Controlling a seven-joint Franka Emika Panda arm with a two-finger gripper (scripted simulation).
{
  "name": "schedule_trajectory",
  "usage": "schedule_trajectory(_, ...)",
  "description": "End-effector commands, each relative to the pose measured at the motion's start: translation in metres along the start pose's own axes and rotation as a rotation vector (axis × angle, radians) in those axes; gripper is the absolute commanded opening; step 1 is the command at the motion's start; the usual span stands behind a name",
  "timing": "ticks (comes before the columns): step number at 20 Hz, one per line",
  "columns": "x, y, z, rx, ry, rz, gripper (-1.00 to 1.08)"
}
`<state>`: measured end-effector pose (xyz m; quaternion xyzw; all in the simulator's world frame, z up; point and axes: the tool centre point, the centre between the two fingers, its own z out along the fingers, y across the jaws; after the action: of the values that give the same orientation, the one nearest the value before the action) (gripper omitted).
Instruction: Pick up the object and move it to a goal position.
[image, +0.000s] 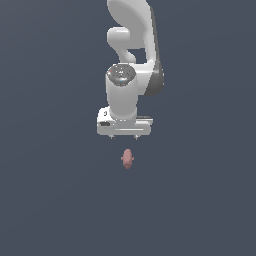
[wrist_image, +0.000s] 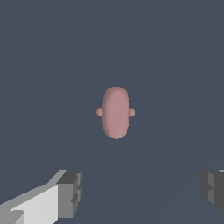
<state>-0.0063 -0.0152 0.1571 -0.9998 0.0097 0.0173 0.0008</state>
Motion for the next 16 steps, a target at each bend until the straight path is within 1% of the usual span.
schedule_trajectory(1,0.0,0.0,0.0,0.0,0.0,0.0,1.0)
schedule_trajectory(4,0.0,-0.006,-0.001,0.006,0.002,-0.008,1.0)
schedule_trajectory(8,0.001,-0.029,-0.003,0.026,0.008,-0.039,1.0)
schedule_trajectory(10,0.001,-0.035,-0.004,0.032,0.01,-0.047,1.0)
schedule_trajectory(16,0.004,-0.033,-0.001,0.03,0.011,-0.042,1.0)
